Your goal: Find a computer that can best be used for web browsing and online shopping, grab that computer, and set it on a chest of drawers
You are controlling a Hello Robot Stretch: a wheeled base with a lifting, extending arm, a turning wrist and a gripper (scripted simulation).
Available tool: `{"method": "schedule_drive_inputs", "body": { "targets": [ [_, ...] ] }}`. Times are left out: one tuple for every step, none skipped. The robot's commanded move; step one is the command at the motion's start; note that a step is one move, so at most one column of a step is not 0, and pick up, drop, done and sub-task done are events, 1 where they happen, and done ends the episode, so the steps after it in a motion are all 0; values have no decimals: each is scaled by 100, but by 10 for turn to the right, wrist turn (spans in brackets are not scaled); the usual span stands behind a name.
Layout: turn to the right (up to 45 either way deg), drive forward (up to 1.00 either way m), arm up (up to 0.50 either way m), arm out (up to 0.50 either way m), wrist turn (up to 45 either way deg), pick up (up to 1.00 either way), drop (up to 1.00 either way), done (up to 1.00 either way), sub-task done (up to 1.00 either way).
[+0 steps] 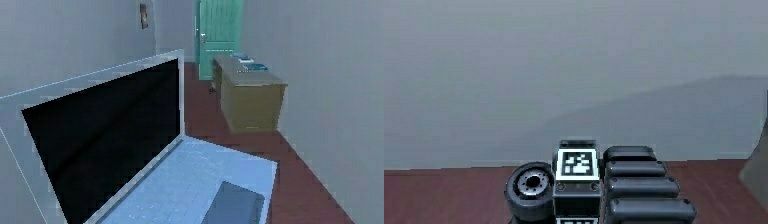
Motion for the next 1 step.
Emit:
{"method": "schedule_drive_inputs", "body": {
  "targets": [
    [0, 100, 0, 0, 0, 0, 0, 0, 0]
  ]
}}
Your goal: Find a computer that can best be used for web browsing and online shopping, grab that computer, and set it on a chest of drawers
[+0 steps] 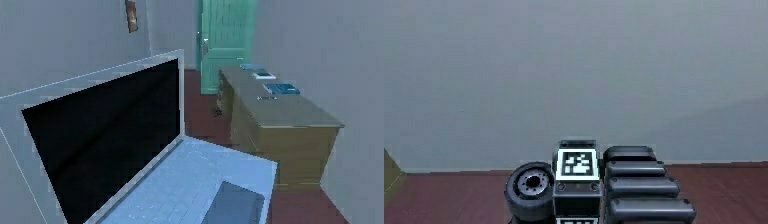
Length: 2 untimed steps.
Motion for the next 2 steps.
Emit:
{"method": "schedule_drive_inputs", "body": {
  "targets": [
    [0, 100, 0, 0, 0, 0, 0, 0, 0],
    [0, 100, 0, 0, 0, 0, 0, 0, 0]
  ]
}}
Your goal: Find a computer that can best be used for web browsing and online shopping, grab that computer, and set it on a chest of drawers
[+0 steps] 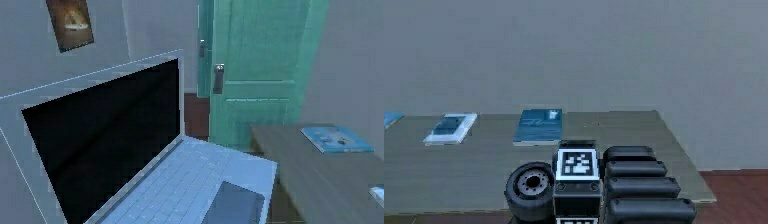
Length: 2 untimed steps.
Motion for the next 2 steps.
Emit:
{"method": "schedule_drive_inputs", "body": {
  "targets": [
    [0, 100, 0, 0, 0, 0, 0, 0, 0],
    [0, 100, 0, 0, 0, 0, 0, 0, 0]
  ]
}}
